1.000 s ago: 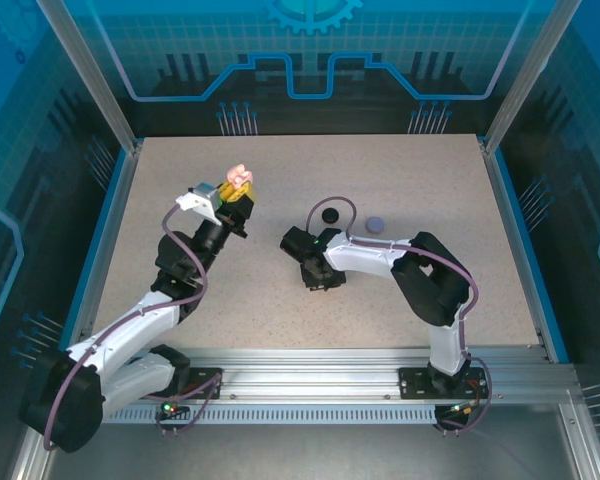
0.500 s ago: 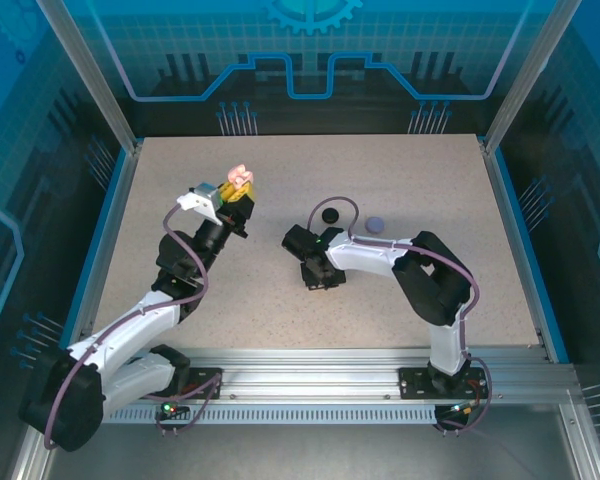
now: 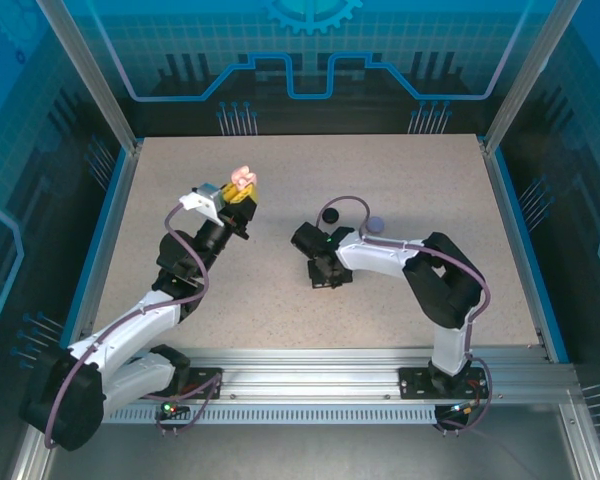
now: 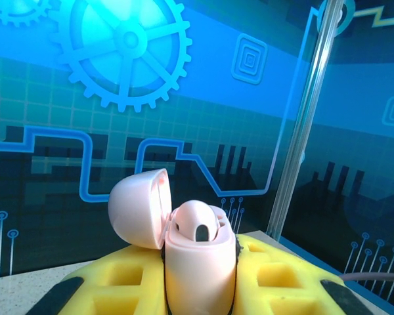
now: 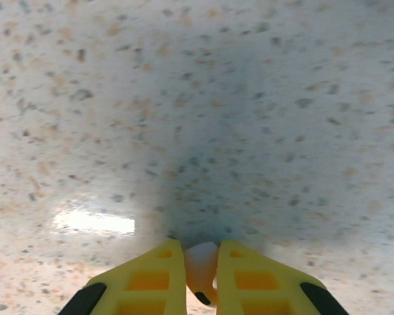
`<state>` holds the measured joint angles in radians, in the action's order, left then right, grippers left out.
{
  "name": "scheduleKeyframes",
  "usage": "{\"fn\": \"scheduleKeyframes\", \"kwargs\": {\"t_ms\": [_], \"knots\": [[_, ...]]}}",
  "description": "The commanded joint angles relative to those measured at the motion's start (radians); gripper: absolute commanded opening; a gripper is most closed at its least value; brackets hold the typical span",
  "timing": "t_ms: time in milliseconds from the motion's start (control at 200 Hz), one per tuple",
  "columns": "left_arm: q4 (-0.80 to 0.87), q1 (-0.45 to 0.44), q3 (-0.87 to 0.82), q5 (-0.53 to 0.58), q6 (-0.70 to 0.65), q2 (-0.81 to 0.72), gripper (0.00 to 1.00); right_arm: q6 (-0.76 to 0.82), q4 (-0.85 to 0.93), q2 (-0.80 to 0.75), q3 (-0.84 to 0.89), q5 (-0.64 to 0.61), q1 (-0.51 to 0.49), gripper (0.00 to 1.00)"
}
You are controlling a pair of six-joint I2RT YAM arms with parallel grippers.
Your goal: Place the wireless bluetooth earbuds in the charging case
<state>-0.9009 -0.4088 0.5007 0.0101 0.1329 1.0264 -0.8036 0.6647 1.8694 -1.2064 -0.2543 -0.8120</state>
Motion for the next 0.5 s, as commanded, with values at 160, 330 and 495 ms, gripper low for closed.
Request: {"fn": "scheduleKeyframes", "kwargs": {"t_ms": [160, 330, 495], "knots": [[-0.003, -0.033, 0.02, -0.09, -0.025, -0.038, 0.0, 0.01, 0.021, -0.236, 0.009, -0.037, 0.041, 0.13], [0.021, -0.111, 0.026, -0.091, -0.139, -0.058, 0.0, 0.029, 0.032, -0.421, -0.011, -0.041, 0.086, 0.13], [0.024, -0.19, 0.033, -0.064, -0.232, -0.058, 0.0, 0.061, 0.034, -0.574, -0.059, -0.035, 0.146, 0.13]]}}
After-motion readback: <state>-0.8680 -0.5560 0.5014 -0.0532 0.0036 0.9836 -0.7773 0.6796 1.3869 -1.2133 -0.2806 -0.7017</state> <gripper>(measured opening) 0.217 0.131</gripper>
